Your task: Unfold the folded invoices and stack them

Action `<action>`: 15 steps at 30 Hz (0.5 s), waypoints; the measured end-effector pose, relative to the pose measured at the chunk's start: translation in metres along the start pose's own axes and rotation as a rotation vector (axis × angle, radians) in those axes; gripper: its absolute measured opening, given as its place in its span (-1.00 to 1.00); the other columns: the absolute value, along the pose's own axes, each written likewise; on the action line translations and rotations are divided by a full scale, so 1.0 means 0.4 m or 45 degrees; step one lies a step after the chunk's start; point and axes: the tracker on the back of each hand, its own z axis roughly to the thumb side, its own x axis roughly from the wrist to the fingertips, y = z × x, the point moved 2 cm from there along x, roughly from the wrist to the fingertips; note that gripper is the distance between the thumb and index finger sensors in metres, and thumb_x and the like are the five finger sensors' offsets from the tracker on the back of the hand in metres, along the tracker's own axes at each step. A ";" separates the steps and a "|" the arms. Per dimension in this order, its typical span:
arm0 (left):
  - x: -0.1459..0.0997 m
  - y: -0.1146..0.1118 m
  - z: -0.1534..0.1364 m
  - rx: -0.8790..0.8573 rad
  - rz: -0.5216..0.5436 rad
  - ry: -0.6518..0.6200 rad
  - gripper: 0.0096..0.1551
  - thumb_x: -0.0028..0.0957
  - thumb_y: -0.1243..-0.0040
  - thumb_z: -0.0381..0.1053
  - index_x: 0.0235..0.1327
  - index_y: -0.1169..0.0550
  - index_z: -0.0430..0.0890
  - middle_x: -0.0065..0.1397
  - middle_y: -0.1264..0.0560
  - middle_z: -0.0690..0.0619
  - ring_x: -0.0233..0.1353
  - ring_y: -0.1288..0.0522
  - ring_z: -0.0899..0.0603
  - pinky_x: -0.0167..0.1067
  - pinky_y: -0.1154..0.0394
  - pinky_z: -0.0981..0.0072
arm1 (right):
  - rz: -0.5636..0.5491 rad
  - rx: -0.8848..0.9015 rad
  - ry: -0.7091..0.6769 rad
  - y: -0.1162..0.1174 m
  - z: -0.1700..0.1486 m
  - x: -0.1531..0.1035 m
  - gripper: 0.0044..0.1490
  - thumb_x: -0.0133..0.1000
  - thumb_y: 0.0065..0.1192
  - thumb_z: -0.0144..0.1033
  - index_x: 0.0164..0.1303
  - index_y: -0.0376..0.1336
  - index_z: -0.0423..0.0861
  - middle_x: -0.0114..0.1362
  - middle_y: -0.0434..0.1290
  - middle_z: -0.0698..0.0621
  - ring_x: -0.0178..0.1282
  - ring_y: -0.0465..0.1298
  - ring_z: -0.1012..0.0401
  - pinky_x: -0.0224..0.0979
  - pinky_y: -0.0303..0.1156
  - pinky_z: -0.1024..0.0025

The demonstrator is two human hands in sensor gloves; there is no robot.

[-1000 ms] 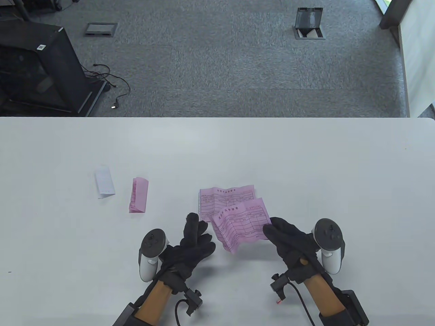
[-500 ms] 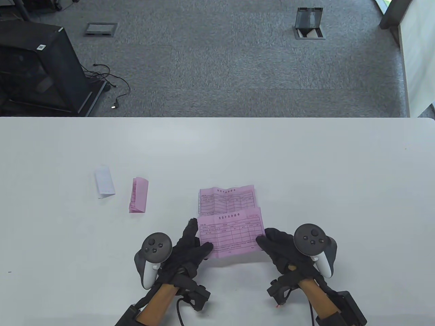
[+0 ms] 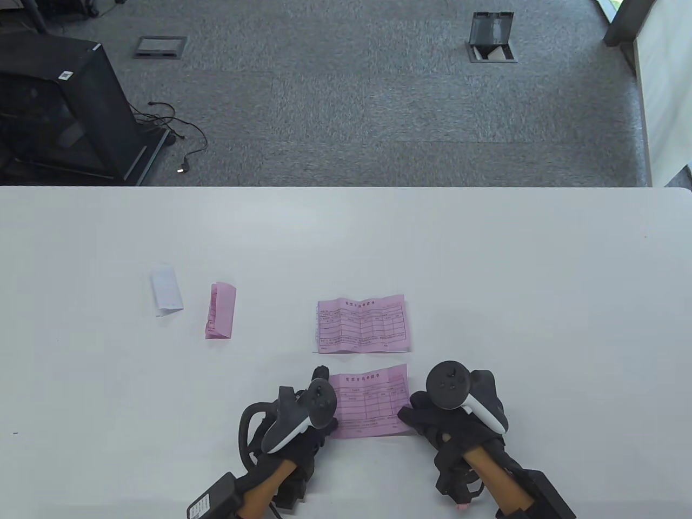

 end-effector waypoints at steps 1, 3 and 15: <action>0.000 0.000 -0.001 0.023 -0.003 0.010 -0.04 -0.05 -0.39 0.25 0.63 -0.22 0.16 0.18 -0.56 -0.07 0.08 -0.56 -0.14 0.13 -0.48 -0.07 | 0.011 -0.043 0.012 -0.002 -0.002 -0.001 -0.50 0.14 0.11 0.04 0.06 0.42 -0.05 -0.02 0.59 -0.02 0.01 0.55 0.02 0.42 0.25 -0.09; 0.001 -0.002 -0.008 0.037 -0.044 0.017 -0.11 -0.05 -0.36 0.28 0.59 -0.31 0.20 0.31 -0.47 -0.16 0.20 -0.48 -0.21 0.23 -0.40 -0.16 | 0.006 -0.144 0.054 -0.011 -0.009 -0.008 -0.44 0.14 0.09 0.07 0.12 0.40 -0.07 0.04 0.57 -0.06 0.05 0.53 -0.02 0.43 0.22 -0.16; 0.004 -0.005 -0.026 0.031 -0.051 0.003 -0.10 -0.09 -0.31 0.35 0.58 -0.28 0.26 0.57 -0.20 -0.28 0.47 -0.22 -0.41 0.43 -0.20 -0.31 | -0.374 -0.664 -0.322 0.047 0.271 -0.043 -0.31 0.15 0.04 0.13 0.54 0.10 0.31 0.65 0.15 -0.15 0.62 0.08 -0.21 0.52 -0.18 -0.49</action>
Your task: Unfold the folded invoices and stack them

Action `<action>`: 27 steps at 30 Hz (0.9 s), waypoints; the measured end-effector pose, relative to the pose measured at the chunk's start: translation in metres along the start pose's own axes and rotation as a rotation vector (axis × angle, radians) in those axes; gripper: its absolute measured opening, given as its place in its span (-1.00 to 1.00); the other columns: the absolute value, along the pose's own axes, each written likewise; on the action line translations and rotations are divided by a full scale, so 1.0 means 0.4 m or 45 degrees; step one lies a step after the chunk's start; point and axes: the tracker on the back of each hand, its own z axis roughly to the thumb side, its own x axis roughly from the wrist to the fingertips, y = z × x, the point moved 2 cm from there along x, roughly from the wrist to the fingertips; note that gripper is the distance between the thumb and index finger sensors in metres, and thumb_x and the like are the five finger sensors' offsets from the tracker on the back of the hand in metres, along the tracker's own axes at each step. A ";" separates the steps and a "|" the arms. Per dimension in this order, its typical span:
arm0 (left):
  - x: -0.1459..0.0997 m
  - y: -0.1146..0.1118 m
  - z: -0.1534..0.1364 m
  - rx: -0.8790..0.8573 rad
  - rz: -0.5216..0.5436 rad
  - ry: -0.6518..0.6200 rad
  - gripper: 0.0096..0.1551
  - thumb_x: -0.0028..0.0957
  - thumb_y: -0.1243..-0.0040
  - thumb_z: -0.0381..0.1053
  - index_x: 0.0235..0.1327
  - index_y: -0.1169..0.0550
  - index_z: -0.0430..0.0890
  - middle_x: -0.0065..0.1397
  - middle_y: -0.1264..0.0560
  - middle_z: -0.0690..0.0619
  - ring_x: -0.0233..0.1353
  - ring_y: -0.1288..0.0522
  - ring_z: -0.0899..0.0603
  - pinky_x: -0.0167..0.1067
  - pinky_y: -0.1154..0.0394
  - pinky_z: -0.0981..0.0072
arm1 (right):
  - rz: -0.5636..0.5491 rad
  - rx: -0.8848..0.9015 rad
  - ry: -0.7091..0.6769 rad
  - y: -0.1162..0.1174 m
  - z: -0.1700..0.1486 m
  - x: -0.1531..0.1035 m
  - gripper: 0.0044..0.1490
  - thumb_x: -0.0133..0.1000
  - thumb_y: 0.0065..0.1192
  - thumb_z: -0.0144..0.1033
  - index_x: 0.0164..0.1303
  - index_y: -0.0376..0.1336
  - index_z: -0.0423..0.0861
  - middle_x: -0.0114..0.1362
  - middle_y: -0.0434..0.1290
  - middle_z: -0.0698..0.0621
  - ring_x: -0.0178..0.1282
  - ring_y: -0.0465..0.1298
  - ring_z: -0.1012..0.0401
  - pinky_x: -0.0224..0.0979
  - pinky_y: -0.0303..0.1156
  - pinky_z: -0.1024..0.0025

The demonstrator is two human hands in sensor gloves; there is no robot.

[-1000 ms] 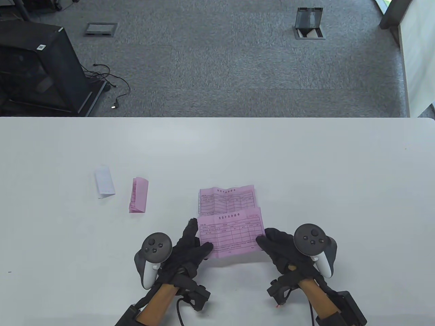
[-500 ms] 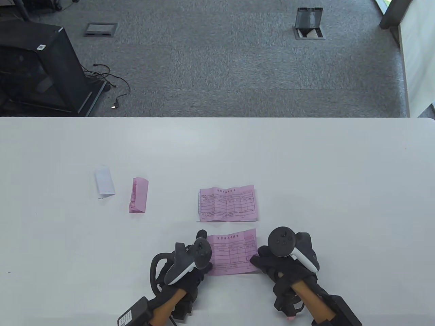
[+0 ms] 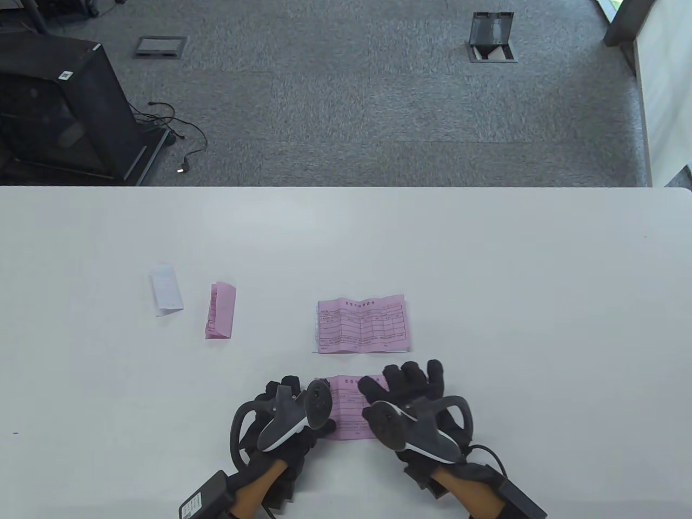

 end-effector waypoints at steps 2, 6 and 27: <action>0.000 -0.001 -0.001 0.000 0.003 -0.001 -0.10 -0.09 -0.30 0.35 0.58 -0.28 0.27 0.58 -0.20 -0.27 0.47 -0.22 -0.40 0.43 -0.19 -0.30 | 0.069 -0.043 -0.015 0.032 0.042 0.046 -0.31 0.14 0.05 0.13 0.53 0.11 0.30 0.66 0.14 -0.16 0.62 0.08 -0.21 0.52 -0.18 -0.49; 0.002 -0.001 -0.013 -0.028 -0.021 -0.011 -0.10 -0.08 -0.31 0.34 0.58 -0.26 0.29 0.59 -0.18 -0.24 0.48 -0.20 -0.38 0.45 -0.18 -0.28 | 0.154 0.008 -0.027 0.080 0.055 0.082 -0.32 0.13 0.08 0.11 0.51 0.14 0.27 0.65 0.14 -0.17 0.62 0.07 -0.22 0.51 -0.17 -0.50; 0.014 0.007 -0.039 -0.025 -0.088 -0.098 -0.11 -0.12 -0.32 0.34 0.53 -0.26 0.33 0.59 -0.18 -0.15 0.46 -0.22 -0.31 0.46 -0.19 -0.26 | 0.338 -0.214 0.274 0.074 -0.175 0.025 -0.26 0.08 0.16 0.10 0.49 0.06 0.27 0.65 0.15 -0.13 0.62 0.09 -0.20 0.51 -0.16 -0.51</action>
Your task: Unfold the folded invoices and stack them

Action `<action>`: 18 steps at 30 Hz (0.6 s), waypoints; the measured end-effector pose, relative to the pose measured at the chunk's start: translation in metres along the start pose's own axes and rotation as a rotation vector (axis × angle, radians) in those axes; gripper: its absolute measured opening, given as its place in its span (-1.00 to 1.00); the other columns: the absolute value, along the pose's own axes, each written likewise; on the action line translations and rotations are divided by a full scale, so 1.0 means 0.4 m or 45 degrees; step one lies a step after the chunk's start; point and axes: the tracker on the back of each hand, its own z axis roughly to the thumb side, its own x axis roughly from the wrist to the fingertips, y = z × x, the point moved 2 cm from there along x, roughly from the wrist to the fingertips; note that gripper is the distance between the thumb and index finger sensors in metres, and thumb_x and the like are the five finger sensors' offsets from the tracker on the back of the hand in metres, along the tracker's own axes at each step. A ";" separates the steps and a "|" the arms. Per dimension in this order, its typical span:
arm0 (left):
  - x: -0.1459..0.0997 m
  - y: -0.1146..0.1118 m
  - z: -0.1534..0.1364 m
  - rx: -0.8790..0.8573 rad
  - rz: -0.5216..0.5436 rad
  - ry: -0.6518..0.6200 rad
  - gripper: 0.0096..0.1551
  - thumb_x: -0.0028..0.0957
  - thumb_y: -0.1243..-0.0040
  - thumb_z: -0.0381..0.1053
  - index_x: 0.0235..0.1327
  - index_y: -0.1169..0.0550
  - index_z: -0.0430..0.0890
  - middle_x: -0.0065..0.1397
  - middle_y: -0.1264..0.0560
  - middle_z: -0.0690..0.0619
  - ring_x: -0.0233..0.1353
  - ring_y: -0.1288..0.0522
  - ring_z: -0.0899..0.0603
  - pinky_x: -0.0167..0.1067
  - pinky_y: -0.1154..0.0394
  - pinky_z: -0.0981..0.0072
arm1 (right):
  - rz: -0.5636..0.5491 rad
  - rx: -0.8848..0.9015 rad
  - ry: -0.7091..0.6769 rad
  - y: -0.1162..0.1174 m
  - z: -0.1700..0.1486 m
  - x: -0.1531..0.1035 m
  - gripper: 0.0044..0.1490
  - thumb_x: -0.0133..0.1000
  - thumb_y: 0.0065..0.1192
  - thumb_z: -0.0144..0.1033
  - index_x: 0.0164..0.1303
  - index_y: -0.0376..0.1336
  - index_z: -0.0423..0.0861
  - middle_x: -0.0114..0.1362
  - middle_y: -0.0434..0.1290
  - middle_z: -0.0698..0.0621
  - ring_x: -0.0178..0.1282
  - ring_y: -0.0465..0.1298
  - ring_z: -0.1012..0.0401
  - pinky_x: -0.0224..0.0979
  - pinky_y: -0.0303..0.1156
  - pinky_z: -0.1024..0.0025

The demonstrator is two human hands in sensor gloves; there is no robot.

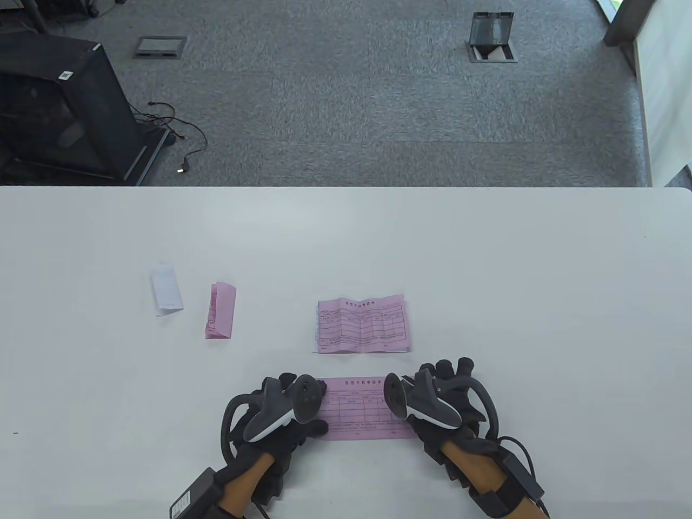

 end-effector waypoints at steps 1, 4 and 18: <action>0.002 0.001 -0.002 -0.001 -0.006 -0.011 -0.11 -0.12 -0.32 0.34 0.53 -0.26 0.33 0.59 -0.18 -0.14 0.45 -0.22 -0.30 0.46 -0.19 -0.25 | 0.003 0.008 0.003 0.000 -0.002 0.001 -0.25 0.07 0.17 0.10 0.49 0.06 0.27 0.65 0.15 -0.13 0.62 0.10 -0.20 0.51 -0.16 -0.51; 0.006 0.001 -0.008 -0.003 -0.024 -0.042 -0.10 -0.13 -0.32 0.34 0.53 -0.24 0.33 0.58 -0.17 -0.13 0.44 -0.22 -0.29 0.45 -0.19 -0.24 | -0.009 0.013 -0.007 0.000 0.000 0.001 -0.26 0.07 0.17 0.10 0.49 0.06 0.25 0.64 0.16 -0.13 0.62 0.11 -0.19 0.51 -0.15 -0.50; 0.012 -0.010 -0.027 -0.038 0.013 -0.112 -0.08 -0.12 -0.31 0.35 0.55 -0.23 0.31 0.57 -0.17 -0.14 0.39 -0.22 -0.28 0.42 -0.18 -0.22 | -0.311 0.316 -0.236 -0.049 0.112 -0.032 -0.22 0.09 0.01 0.20 0.56 0.01 0.28 0.69 0.05 -0.17 0.65 0.03 -0.22 0.51 -0.19 -0.51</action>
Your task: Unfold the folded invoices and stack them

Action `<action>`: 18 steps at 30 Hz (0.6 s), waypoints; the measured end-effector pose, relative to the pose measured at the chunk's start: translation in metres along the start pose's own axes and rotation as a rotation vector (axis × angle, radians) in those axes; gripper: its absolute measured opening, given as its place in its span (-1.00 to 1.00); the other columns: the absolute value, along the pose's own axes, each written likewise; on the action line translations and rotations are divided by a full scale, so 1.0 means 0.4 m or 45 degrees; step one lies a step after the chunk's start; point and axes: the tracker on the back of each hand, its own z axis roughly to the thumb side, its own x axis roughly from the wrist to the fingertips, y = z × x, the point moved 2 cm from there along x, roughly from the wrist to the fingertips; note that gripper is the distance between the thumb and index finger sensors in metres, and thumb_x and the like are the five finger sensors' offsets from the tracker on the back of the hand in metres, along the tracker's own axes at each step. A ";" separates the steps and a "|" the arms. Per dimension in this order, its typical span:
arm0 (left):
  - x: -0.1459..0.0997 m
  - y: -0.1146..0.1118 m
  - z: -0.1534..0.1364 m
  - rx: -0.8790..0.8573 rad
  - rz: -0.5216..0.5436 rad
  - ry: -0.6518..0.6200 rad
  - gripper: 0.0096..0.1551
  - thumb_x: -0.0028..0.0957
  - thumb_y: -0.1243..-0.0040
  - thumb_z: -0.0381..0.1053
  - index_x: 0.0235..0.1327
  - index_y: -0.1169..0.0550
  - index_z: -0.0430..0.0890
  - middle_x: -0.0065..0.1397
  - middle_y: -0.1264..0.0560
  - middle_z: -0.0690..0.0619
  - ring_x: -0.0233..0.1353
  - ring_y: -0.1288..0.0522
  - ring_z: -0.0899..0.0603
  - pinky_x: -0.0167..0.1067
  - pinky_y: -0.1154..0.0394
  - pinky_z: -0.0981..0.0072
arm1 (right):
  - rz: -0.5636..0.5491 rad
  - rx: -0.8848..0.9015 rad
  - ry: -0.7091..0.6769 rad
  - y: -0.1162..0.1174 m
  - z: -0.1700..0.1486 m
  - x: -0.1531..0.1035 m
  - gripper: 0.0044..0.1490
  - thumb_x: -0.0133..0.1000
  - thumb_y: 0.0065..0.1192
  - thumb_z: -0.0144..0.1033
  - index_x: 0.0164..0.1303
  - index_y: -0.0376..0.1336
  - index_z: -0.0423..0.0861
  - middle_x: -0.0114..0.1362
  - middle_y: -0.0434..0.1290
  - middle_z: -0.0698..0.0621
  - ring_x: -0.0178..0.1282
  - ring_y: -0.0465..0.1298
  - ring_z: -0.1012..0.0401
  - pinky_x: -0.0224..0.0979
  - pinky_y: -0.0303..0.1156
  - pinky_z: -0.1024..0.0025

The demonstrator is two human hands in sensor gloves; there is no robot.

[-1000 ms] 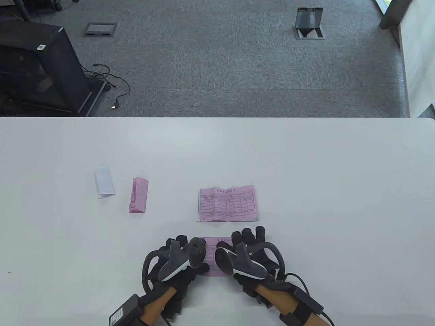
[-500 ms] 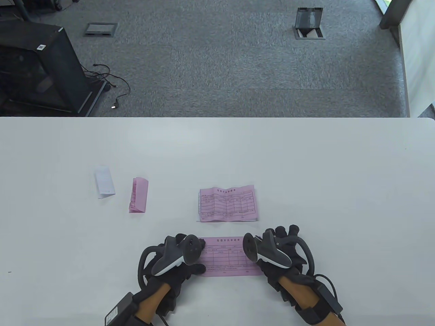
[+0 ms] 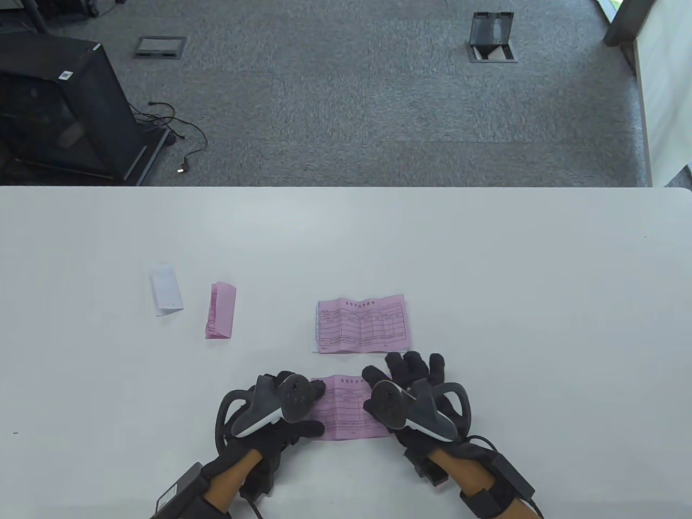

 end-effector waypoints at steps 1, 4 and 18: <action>0.001 0.000 0.001 0.003 0.003 -0.002 -0.08 -0.12 -0.31 0.36 0.56 -0.24 0.31 0.56 -0.18 -0.14 0.39 -0.23 -0.28 0.42 -0.19 -0.22 | 0.027 -0.016 -0.030 0.009 0.023 0.000 -0.21 0.10 -0.01 0.21 0.57 -0.02 0.29 0.70 0.04 -0.17 0.65 0.02 -0.22 0.51 -0.19 -0.51; 0.001 -0.001 0.002 0.009 0.011 -0.003 -0.08 -0.12 -0.30 0.36 0.56 -0.24 0.30 0.56 -0.19 -0.15 0.38 -0.23 -0.29 0.41 -0.19 -0.23 | 0.041 -0.034 -0.073 0.035 0.063 0.004 -0.22 0.11 -0.06 0.22 0.58 -0.05 0.33 0.71 0.02 -0.17 0.65 0.01 -0.22 0.51 -0.19 -0.51; 0.007 -0.007 0.003 0.019 0.013 0.019 -0.09 -0.11 -0.29 0.36 0.56 -0.23 0.33 0.56 -0.19 -0.15 0.39 -0.24 -0.28 0.42 -0.20 -0.21 | 0.258 -0.230 0.045 0.046 0.003 0.014 -0.18 0.06 0.10 0.19 0.56 0.01 0.30 0.69 0.06 -0.16 0.64 0.04 -0.22 0.50 -0.19 -0.52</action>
